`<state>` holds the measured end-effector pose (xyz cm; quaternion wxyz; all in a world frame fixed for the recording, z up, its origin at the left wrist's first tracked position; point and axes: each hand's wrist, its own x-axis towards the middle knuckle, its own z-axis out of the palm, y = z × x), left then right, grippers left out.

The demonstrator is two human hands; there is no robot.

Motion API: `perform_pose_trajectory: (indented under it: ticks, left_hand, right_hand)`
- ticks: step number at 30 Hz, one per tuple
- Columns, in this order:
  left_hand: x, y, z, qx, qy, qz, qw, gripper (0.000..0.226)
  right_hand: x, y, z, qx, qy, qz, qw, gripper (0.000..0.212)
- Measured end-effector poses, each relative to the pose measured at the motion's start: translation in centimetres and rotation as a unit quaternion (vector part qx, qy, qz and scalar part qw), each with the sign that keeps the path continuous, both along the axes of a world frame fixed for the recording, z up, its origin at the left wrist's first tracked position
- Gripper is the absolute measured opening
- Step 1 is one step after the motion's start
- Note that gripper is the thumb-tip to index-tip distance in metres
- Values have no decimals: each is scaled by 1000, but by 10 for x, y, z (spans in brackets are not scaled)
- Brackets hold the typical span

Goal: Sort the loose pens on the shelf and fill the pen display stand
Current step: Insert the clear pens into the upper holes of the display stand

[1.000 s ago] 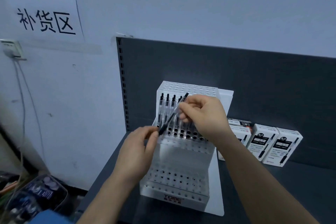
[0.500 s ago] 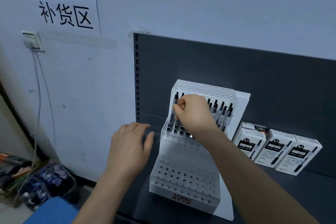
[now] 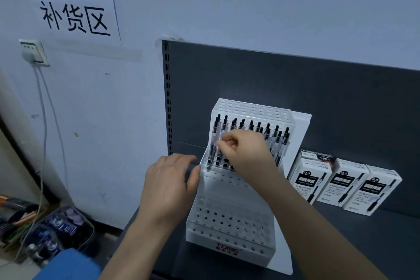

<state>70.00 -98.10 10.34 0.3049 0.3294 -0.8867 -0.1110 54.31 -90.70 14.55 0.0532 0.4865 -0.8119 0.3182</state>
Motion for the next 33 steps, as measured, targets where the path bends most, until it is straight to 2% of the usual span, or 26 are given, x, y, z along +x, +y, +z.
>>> perform_pose_trajectory:
  ticks: [3, 6, 10, 16, 19, 23, 30, 33]
  left_hand:
    - [-3, 7, 0, -22, 4, -24, 999, 29]
    - [-14, 18, 1, -27, 18, -66, 997, 32]
    - [-39, 49, 4, -33, 36, -128, 991, 40]
    - [-86, 114, 4, -41, 49, -229, 971, 38]
    - [-111, 159, 4, -34, 44, -275, 960, 39]
    - [-143, 231, 3, -25, 36, -344, 938, 37]
    - [-191, 394, -10, -16, 23, -414, 910, 43]
    - [-212, 461, -13, -17, 13, -445, 896, 45]
  right_hand:
    - [0, 28, -13, -58, 58, 4, 997, 27]
    - [0, 60, -22, -56, 48, -18, 997, 24]
    - [-8, 112, -35, -52, 71, -100, 991, 34]
    - [-26, 207, -48, -18, 70, -223, 972, 34]
    - [-33, 263, -50, 5, 73, -280, 957, 28]
    - [-41, 346, -54, 41, 67, -353, 932, 34]
    - [-50, 512, -53, 91, 52, -428, 898, 38]
    - [-59, 580, -58, 107, 61, -461, 879, 33]
